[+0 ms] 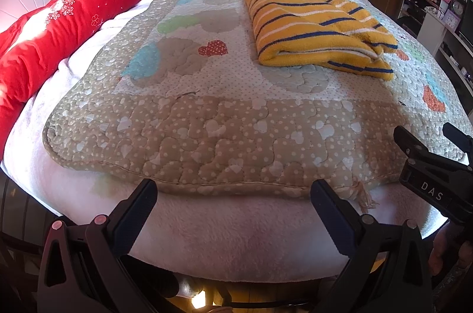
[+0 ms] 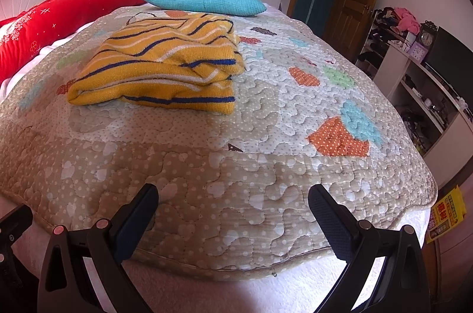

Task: Fold small clothes

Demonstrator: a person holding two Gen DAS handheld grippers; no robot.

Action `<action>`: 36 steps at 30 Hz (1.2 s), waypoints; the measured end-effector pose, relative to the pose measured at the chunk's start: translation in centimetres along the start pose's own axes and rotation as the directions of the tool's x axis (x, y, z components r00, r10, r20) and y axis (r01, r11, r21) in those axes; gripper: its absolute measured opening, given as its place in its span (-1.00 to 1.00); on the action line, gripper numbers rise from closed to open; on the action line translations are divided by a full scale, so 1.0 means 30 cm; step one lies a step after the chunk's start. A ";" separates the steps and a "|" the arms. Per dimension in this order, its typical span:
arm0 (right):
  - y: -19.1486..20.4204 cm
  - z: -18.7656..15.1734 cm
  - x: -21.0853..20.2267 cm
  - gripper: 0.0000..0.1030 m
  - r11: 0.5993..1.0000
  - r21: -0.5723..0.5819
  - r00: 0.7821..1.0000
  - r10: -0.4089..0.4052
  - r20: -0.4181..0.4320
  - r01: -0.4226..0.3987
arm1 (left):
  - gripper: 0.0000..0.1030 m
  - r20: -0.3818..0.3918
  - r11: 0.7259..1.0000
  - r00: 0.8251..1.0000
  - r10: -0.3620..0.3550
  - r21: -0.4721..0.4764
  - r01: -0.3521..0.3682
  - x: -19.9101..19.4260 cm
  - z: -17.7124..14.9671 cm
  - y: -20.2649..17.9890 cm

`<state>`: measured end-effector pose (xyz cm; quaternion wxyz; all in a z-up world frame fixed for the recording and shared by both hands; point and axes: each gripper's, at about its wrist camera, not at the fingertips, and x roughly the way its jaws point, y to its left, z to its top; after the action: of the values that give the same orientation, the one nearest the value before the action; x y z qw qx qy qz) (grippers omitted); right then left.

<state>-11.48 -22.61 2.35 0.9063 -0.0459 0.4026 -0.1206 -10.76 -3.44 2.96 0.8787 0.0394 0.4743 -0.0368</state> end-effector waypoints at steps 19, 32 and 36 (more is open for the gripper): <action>0.043 0.102 -0.212 0.99 0.997 -0.055 0.992 -0.040 0.121 0.047 | 1.00 0.367 0.992 0.928 0.064 -0.124 -0.020 -0.341 0.063 0.163; 0.029 0.122 -0.311 0.99 0.996 -0.069 0.982 -0.045 0.182 0.058 | 1.00 0.393 0.996 0.918 0.049 -0.093 -0.013 -0.418 0.077 0.151; -0.003 0.114 -0.310 0.99 0.997 -0.046 0.983 -0.051 0.175 0.060 | 1.00 0.375 0.996 0.925 0.061 -0.079 -0.034 -0.405 0.076 0.124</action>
<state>-14.98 -20.38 11.36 0.9328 -0.0906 0.3235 -0.1308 -15.13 0.33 14.50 0.9549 0.0118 0.2967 -0.0055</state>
